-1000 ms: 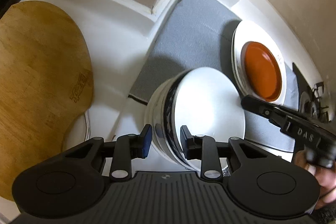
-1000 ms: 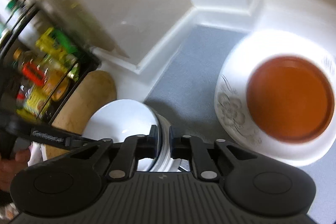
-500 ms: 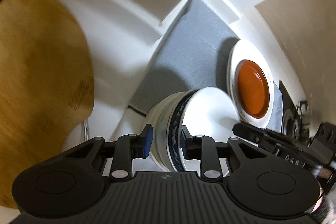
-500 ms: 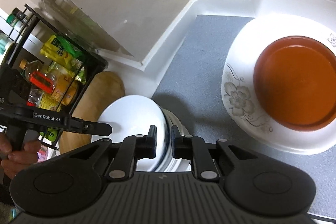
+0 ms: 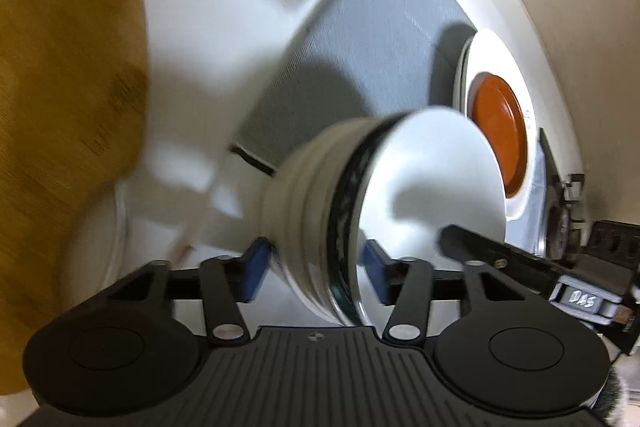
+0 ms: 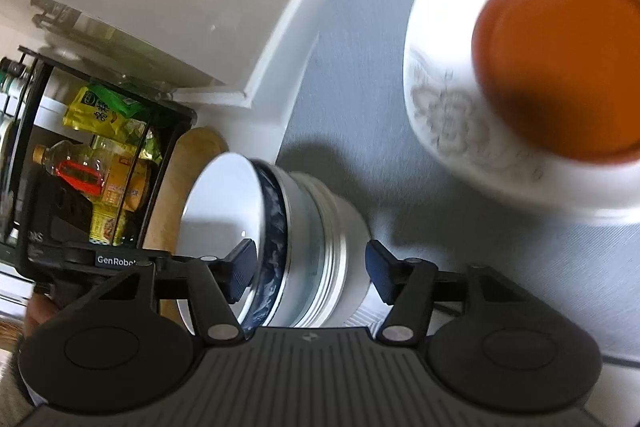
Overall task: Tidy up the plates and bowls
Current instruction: 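Carry the bowl stack over the terracotta plate with both grippers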
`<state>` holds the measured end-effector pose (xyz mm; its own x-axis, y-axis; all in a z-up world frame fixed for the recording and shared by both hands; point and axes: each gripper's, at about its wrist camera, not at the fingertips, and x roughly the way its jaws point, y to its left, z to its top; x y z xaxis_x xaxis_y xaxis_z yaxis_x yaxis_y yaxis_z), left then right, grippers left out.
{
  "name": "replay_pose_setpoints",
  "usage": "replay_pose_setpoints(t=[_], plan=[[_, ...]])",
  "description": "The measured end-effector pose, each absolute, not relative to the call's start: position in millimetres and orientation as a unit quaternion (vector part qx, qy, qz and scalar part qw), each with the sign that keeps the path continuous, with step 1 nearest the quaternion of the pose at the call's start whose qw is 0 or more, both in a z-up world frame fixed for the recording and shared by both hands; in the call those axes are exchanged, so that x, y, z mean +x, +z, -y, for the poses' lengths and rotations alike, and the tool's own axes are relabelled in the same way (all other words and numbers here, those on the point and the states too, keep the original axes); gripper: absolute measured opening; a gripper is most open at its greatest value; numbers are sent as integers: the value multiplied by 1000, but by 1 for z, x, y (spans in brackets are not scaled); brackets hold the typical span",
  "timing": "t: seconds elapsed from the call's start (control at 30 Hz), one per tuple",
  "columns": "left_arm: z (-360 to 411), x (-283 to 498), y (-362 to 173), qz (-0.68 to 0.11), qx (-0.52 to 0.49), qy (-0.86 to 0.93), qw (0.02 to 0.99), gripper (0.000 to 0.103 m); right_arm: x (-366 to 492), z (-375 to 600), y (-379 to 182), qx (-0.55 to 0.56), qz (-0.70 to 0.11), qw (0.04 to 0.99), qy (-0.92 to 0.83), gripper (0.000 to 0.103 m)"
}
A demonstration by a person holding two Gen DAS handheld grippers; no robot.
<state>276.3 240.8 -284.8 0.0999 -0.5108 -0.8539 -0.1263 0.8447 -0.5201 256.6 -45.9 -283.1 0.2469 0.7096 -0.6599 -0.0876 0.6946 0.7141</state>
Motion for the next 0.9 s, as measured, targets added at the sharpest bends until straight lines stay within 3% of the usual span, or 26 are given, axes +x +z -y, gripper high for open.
replay_pose_setpoints(t=[0.27,0.9], plan=[[-235,268,-267,-650,-214,-141,716,44,252,38,-271,236,-545,759,269,49],[-198,271,-233,-642,-161,-149,734,45,247,58,-245,241,-516,783,251,46]])
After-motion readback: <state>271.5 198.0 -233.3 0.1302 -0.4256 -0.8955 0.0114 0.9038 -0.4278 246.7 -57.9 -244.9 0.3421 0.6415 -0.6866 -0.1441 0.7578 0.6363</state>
